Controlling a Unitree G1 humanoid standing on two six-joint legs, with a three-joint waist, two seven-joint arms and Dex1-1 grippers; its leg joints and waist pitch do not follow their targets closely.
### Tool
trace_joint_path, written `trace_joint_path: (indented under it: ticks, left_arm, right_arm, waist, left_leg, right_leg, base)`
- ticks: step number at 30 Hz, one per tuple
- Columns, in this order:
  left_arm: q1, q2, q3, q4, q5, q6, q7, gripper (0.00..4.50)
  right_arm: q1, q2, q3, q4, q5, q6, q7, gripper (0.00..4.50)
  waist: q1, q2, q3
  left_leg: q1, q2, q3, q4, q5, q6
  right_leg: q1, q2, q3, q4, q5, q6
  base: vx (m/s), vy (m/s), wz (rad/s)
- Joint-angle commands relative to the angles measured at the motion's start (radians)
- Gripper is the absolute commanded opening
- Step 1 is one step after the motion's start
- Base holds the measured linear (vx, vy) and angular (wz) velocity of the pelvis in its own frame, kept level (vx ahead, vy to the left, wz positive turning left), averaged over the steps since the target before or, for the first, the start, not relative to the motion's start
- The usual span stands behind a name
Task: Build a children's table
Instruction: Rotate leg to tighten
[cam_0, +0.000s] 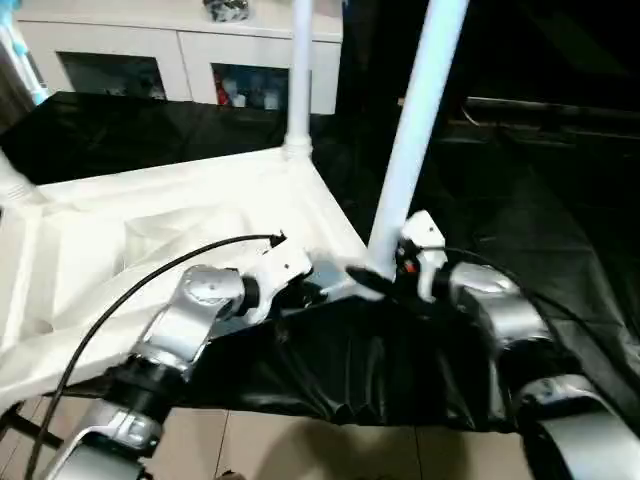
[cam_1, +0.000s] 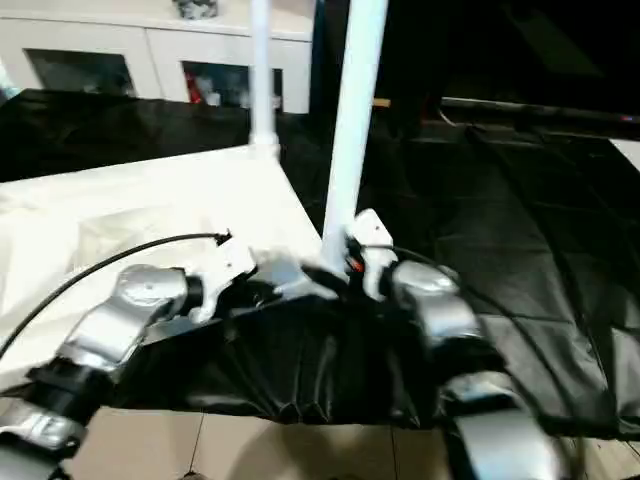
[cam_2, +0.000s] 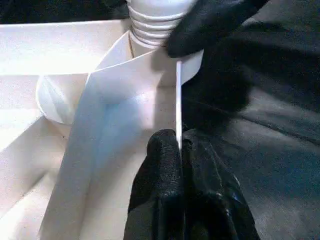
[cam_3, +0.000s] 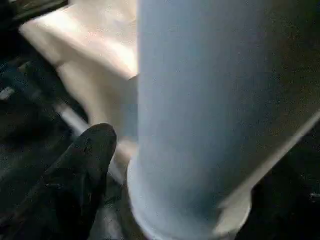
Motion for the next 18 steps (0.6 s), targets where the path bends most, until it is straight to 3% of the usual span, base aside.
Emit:
trace_joint_path:
  ticks: [1, 7, 11, 16, 17, 18]
  left_arm:
    - [-0.005, 0.005, 0.0, -0.056, -0.051, -0.056, -0.061, 0.0]
    - [-0.005, 0.041, -0.003, -0.058, -0.069, -0.053, -0.126, 0.0]
    - [-0.007, 0.042, -0.008, -0.054, -0.07, -0.055, -0.126, 0.0]
    - [-0.002, 0.038, -0.012, -0.058, -0.07, -0.055, -0.123, 0.0]
    - [-0.007, 0.017, -0.004, -0.048, -0.055, -0.044, -0.074, 0.0]
    - [-0.014, 0.003, 0.001, -0.036, -0.044, -0.04, -0.04, 0.0]
  right_arm:
    - [0.015, -0.025, 0.016, -0.048, 0.019, 0.018, 0.065, 3.74]
    - [0.058, -0.054, 0.06, -0.141, 0.031, 0.054, 0.171, 3.24]
    - [0.061, -0.049, 0.063, -0.151, 0.034, 0.062, 0.178, 2.98]
    - [0.07, -0.045, 0.065, -0.169, 0.038, 0.079, 0.18, 2.73]
    - [0.077, -0.02, 0.055, -0.164, 0.04, 0.091, 0.133, 2.72]
    - [0.076, -0.001, 0.045, -0.151, 0.035, 0.091, 0.088, 2.71]
  waist:
    - [-0.002, -0.007, -0.075]
    - [-0.001, -0.009, -0.072]
    - [-0.001, -0.005, -0.073]
    - [0.0, -0.007, -0.074]
    - [-0.001, -0.012, -0.074]
    - [-0.001, -0.01, -0.073]
  left_leg:
    - [0.007, 0.022, 0.003, -0.064, -0.186, 0.072]
    - [0.01, 0.023, 0.002, -0.065, -0.2, 0.06]
    - [0.009, 0.022, 0.001, -0.065, -0.199, 0.052]
    - [0.009, 0.021, 0.001, -0.065, -0.189, 0.053]
    - [0.009, 0.022, 0.002, -0.065, -0.185, 0.056]
    - [0.009, 0.022, 0.002, -0.065, -0.185, 0.054]
  right_leg:
    - [0.062, -0.067, 0.045, -0.072, -0.254, -0.203]
    - [0.058, -0.068, 0.045, -0.076, -0.307, -0.186]
    - [0.058, -0.069, 0.045, -0.076, -0.308, -0.188]
    - [0.059, -0.067, 0.045, -0.074, -0.284, -0.193]
    - [0.059, -0.067, 0.045, -0.073, -0.281, -0.193]
    - [0.058, -0.067, 0.045, -0.073, -0.282, -0.193]
  base:
    - [0.0, 0.0, 0.0]
    - [0.0, 0.0, 0.0]
    - [0.0, 0.0, 0.0]
    - [0.0, 0.0, 0.0]
    - [0.0, 0.0, 0.0]
    - [0.0, 0.0, 0.0]
